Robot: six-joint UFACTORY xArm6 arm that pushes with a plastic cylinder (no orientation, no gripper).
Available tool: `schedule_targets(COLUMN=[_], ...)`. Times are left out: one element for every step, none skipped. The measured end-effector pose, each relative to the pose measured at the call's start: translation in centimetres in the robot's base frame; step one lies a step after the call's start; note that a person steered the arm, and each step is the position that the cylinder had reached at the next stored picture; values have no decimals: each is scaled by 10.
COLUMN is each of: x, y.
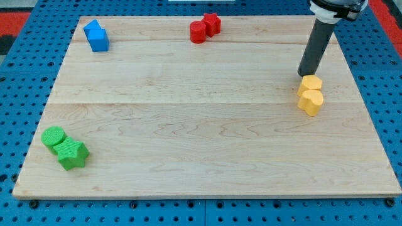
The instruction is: Slide yellow heart to the left side of the yellow hexagon
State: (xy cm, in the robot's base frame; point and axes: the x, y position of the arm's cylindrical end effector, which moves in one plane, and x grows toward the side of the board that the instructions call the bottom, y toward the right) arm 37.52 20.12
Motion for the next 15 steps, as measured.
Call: schedule_targets(x=[1, 1, -9, -10, 53, 73, 67, 75, 101, 105, 94, 101, 92, 72, 65], y=[8, -7, 4, 80, 92, 41, -36, -33, -33, -61, -111, -125, -161, -154, -130])
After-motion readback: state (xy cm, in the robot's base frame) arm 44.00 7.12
